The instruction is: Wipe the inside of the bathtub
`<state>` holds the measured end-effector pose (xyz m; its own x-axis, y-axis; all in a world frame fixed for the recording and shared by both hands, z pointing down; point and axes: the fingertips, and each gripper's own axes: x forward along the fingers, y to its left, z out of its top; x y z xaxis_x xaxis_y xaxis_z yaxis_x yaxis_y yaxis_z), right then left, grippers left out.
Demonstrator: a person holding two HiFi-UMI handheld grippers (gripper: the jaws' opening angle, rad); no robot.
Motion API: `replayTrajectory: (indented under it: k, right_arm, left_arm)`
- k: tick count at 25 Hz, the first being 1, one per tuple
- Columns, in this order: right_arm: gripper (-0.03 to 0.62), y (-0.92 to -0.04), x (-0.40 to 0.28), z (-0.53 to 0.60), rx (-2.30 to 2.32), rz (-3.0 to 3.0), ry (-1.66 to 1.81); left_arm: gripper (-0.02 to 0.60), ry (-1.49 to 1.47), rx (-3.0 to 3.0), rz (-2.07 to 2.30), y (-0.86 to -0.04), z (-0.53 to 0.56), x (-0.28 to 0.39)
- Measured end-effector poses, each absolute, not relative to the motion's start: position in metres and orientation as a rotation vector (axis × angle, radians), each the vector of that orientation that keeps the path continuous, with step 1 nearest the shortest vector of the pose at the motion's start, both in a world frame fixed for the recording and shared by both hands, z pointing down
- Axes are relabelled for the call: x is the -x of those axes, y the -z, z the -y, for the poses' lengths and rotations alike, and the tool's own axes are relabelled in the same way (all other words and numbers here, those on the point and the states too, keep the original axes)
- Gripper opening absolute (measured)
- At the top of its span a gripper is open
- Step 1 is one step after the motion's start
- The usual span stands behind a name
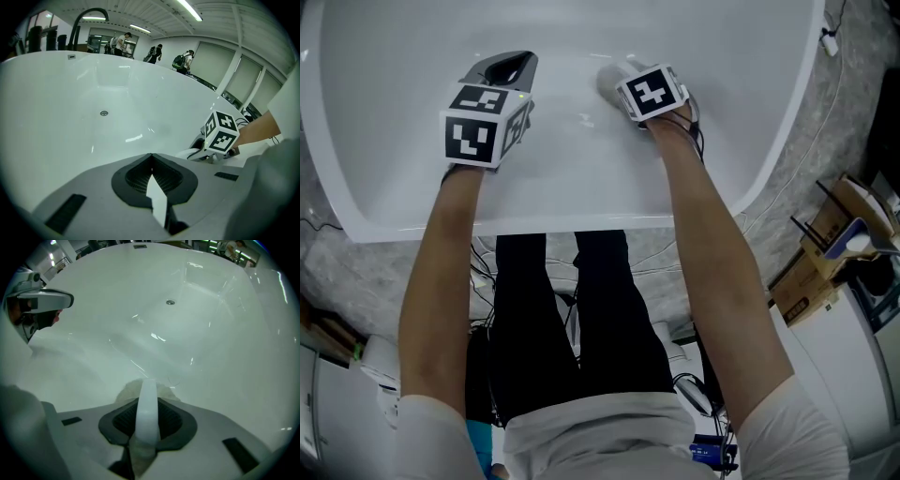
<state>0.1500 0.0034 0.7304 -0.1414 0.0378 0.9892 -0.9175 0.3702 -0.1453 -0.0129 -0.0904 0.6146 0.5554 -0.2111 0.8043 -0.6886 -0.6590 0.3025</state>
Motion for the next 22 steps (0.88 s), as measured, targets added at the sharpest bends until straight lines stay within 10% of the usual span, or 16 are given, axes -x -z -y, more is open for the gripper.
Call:
replayTrajectory:
  k: [22]
  right_arm:
    - [0.095,-0.730,-0.053,0.030,-0.777,1.597,-1.151]
  left_arm:
    - [0.011,-1.003,-2.131,0.829,-0.607,0.111,0.087]
